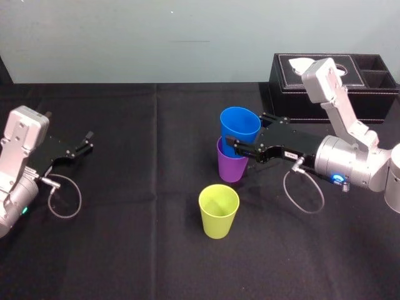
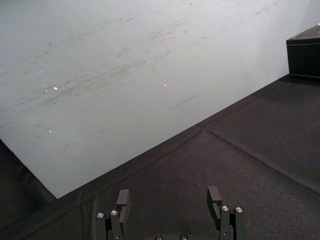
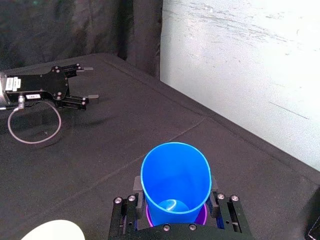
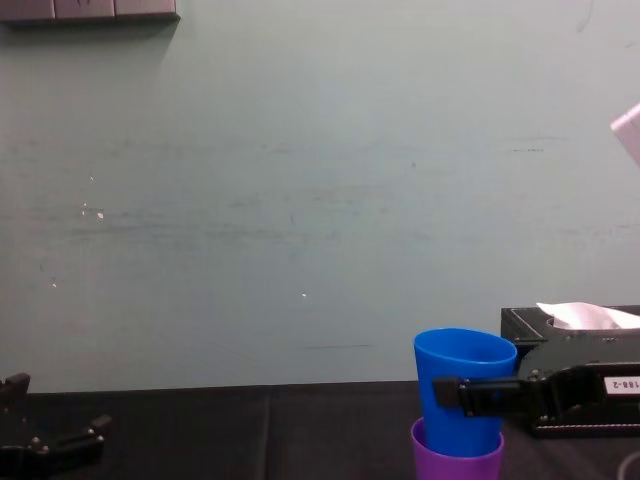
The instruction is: Stack the three plastic cups sequentially using one hand.
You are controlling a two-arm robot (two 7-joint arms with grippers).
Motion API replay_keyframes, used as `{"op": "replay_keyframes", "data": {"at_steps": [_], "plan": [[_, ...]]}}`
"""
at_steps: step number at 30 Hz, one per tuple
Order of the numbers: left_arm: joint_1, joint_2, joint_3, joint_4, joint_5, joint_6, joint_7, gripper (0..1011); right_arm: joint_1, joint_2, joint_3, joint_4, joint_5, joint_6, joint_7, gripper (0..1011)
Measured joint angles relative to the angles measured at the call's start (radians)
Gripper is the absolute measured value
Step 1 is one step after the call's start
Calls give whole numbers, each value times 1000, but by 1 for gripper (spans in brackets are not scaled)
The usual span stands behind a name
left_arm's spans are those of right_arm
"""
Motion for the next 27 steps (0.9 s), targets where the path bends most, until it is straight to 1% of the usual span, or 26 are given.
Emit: {"op": "replay_keyframes", "data": {"at_steps": [14,16,18,19,23,24,25,27], "plan": [[0,0,0,0,0,0,0,1011,-1,-1,-1,1,-1,1,-1,723],[0,0,0,0,0,0,0,1011,-1,0,-1,1,-1,1,-1,775],[0,0,0,0,0,0,0,1011,-1,0,0,1,-1,1,-1,802],[0,0,0,0,0,0,0,1011,-1,0,0,1,-1,1,-1,852],[0,0,0,0,0,0,0,1012,-1,0,0,0,-1,2,-2,954],[0,0,0,0,0,0,0,1011,-1,0,0,0,-1,2,-2,965],[0,0,0,0,0,0,0,1011,-1,0,0,0,-1,2,-2,997],[0,0,0,0,0,0,0,1011,-1,0,0,0,-1,2,-2,1004]]}}
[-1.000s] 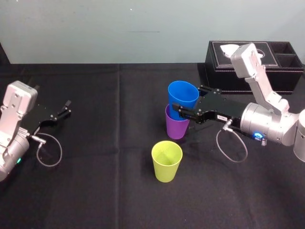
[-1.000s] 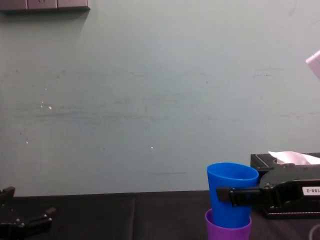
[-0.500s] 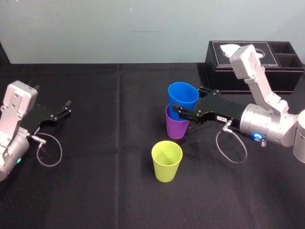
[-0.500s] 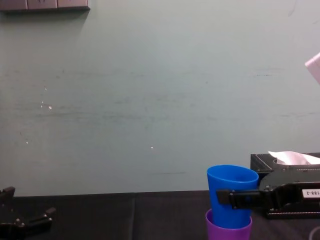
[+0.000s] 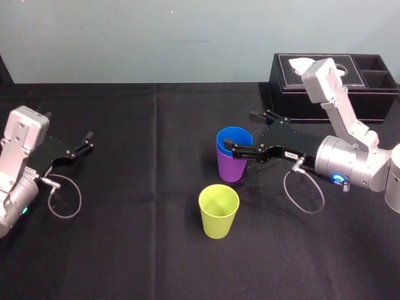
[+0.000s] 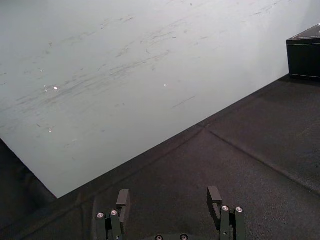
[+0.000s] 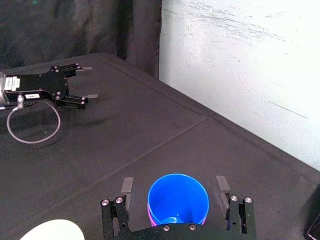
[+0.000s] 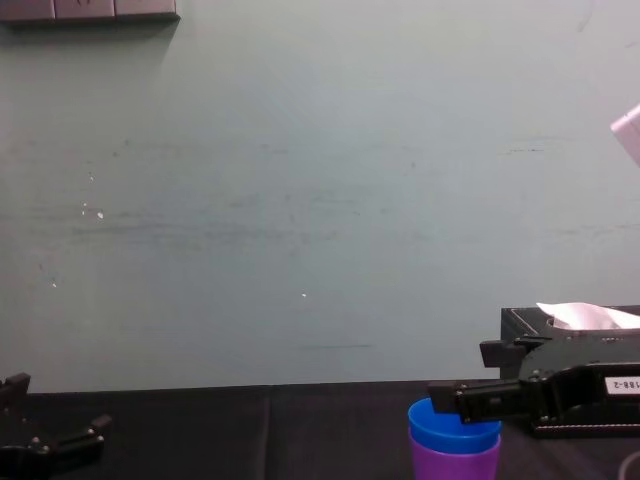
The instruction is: Stack the three plastic cups sequentially using one hand.
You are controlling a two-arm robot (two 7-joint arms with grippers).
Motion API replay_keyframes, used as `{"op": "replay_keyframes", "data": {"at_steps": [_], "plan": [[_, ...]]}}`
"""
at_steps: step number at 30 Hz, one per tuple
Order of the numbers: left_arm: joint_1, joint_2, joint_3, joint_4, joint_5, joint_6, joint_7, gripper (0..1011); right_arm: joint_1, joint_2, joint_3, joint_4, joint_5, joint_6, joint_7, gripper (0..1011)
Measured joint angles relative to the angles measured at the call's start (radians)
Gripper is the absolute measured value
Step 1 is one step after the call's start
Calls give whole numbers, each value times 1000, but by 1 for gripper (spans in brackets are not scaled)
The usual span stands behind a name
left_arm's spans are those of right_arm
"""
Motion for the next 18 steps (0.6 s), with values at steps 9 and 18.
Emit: {"op": "replay_keyframes", "data": {"at_steps": [9,18], "plan": [[0,0,0,0,0,0,0,1011,0,0,0,-1,0,0,0,1004],[0,0,0,0,0,0,0,1011,-17,12,8,-20,2,-8,-1,1004]]}}
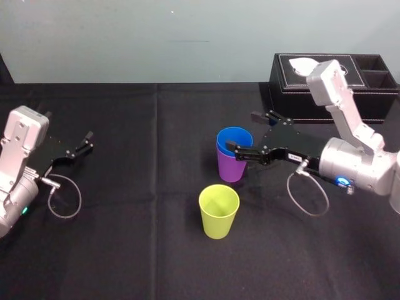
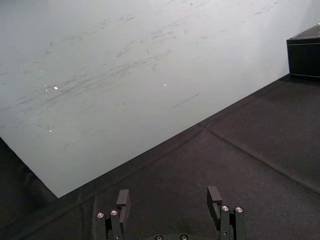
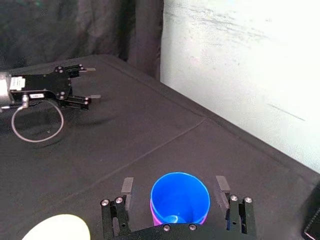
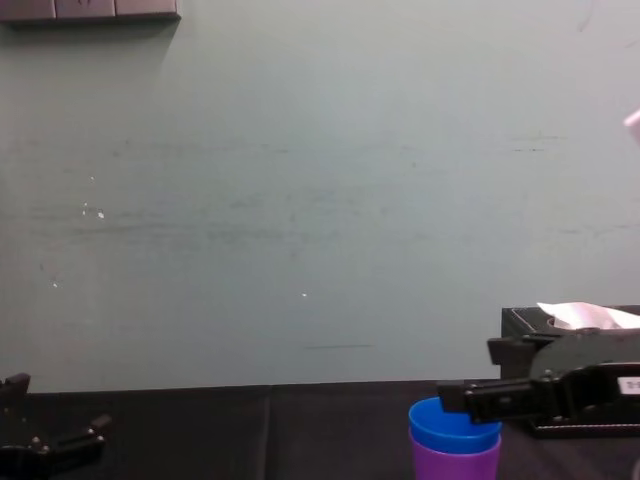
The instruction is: Stack the three plastic cups sequentially using one hand.
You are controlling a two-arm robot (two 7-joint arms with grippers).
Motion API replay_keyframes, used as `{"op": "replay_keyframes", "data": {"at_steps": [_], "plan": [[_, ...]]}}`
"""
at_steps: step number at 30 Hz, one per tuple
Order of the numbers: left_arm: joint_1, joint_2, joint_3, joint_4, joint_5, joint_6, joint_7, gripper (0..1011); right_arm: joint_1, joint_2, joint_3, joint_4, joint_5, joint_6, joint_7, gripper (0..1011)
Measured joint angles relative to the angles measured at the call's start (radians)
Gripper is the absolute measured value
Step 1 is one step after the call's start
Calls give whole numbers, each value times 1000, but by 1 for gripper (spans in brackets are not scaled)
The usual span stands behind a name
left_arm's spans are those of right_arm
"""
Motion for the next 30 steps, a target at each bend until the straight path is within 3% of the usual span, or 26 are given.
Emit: {"op": "replay_keyframes", "data": {"at_steps": [12,19,30], "plan": [[0,0,0,0,0,0,0,1011,-143,130,72,-147,54,-37,33,1004],[0,0,0,0,0,0,0,1011,-215,197,98,-191,85,-63,65,1004],[0,0,0,0,0,0,0,1011,-269,221,70,-186,90,-84,92,1004]]}}
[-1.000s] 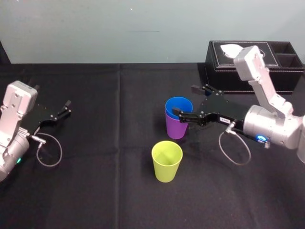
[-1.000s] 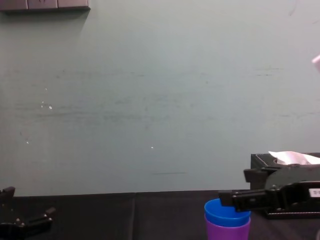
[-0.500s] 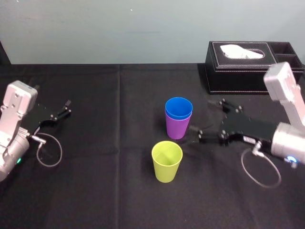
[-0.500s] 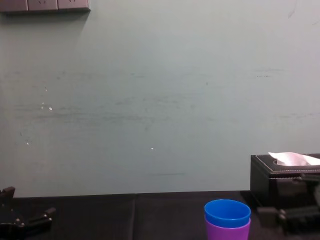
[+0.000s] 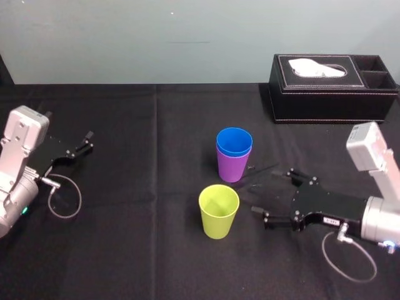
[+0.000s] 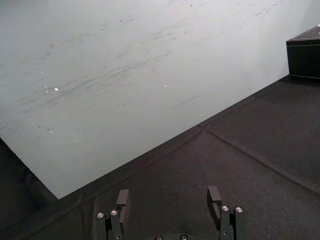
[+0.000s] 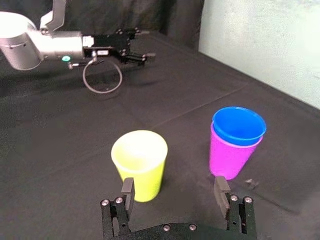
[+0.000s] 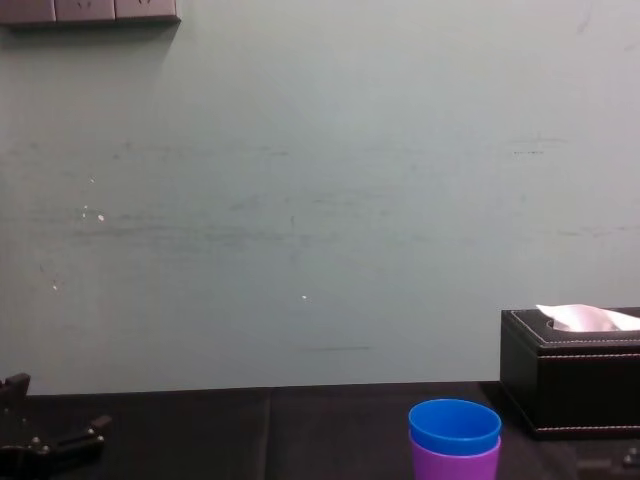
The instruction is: Stack the three plastic cups sequentially using one hand.
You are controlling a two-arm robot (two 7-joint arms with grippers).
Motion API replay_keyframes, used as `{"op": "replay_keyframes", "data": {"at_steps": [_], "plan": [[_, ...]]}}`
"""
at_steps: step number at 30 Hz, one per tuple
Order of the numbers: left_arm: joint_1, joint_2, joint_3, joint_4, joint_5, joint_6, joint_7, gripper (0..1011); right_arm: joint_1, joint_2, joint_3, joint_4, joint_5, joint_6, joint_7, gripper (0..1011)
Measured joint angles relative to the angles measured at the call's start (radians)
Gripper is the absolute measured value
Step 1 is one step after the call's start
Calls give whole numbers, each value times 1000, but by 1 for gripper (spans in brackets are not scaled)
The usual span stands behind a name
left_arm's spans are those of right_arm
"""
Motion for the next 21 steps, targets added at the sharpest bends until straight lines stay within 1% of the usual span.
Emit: {"op": "replay_keyframes", "data": {"at_steps": [10,13,21], "plan": [[0,0,0,0,0,0,0,1011,0,-18,-42,19,-20,-4,8,1004],[0,0,0,0,0,0,0,1011,10,-30,-60,31,-33,-2,10,1004],[0,0,0,0,0,0,0,1011,29,-47,-82,49,-44,2,18,1004]]}}
